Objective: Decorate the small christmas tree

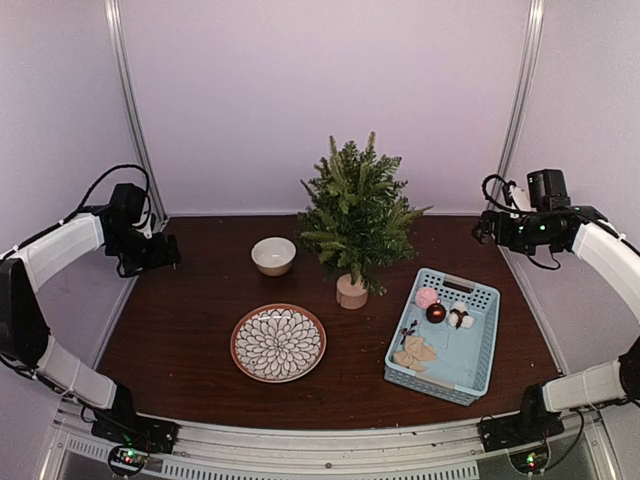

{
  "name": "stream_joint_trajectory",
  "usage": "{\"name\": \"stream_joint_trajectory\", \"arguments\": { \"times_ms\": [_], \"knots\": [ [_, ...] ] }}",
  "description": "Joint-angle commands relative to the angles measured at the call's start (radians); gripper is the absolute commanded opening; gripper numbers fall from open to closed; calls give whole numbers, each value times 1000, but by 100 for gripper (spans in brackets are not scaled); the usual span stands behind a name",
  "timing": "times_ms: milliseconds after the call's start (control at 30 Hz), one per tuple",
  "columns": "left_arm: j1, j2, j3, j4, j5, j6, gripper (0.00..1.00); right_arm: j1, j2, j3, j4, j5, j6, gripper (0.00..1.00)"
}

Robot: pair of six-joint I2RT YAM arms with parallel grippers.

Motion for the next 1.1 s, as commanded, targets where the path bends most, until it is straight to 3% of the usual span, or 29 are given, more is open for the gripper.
{"name": "stream_joint_trajectory", "arguments": {
  "times_ms": [0,167,367,667,900,1067],
  "knots": [
    [-8,13,28,49,57,25,98,27,1,38,-106,-77,-7,99],
    [-61,-24,19,29,202,102,98,92,-25,29,-243,-96,9,99],
    [-298,-104,-71,16,354,151,98,109,-53,-48,-283,-160,58,100],
    [-581,55,-71,24,318,60,94,131,44,-110,-208,-197,109,100],
    [-615,193,-54,68,352,1,89,145,137,-106,-165,-194,121,99],
    [-615,253,-14,32,287,6,88,146,190,-117,-145,-167,130,99]
  ]
}}
